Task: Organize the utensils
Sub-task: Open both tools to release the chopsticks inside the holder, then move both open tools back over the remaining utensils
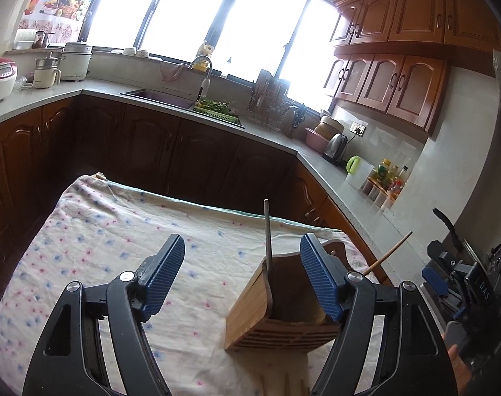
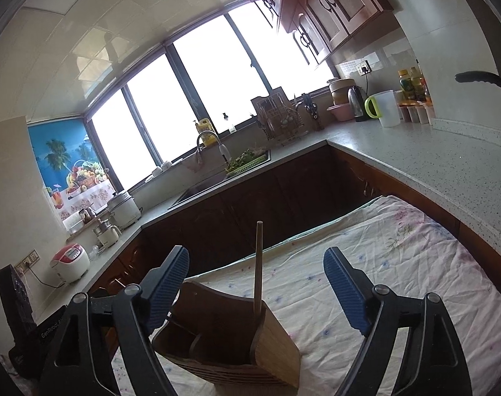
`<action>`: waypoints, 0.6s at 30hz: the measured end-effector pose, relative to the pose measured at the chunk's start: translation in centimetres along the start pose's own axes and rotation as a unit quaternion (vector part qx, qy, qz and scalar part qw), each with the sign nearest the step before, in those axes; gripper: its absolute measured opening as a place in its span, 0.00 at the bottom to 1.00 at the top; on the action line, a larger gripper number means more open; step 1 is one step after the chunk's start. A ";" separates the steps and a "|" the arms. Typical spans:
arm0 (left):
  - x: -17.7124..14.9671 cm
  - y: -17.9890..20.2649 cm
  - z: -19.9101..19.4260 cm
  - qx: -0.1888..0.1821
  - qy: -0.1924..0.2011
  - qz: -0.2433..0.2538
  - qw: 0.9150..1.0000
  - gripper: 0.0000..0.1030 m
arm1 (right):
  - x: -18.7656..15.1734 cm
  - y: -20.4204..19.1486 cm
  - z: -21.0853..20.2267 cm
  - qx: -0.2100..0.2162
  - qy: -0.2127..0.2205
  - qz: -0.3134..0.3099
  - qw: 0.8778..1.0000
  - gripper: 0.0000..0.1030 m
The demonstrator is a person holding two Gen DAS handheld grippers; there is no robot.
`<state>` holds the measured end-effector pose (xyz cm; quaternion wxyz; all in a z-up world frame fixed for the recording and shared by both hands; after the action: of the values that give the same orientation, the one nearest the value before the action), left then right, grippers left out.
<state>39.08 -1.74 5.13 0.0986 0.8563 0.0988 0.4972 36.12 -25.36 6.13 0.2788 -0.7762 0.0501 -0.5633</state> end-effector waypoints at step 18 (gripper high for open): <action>-10.0 -8.6 -8.1 0.056 -0.070 0.000 0.996 0.78 | -9.4 -4.0 -8.2 0.016 -0.089 -0.038 0.995 0.94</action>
<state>26.50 4.44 -1.56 0.0569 0.8932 0.1197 0.4297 24.38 -21.43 1.86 0.2728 -0.8199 -0.0134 -0.5032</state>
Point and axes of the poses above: each gripper's, at about its wrist camera, not at the fingertips, and z roughly the way its jaws point, y to its right, x to its top, the point moved 10 cm from there along z, roughly the way its jaws point, and after that the axes turned 11 degrees about x, right-handed, at the moved point
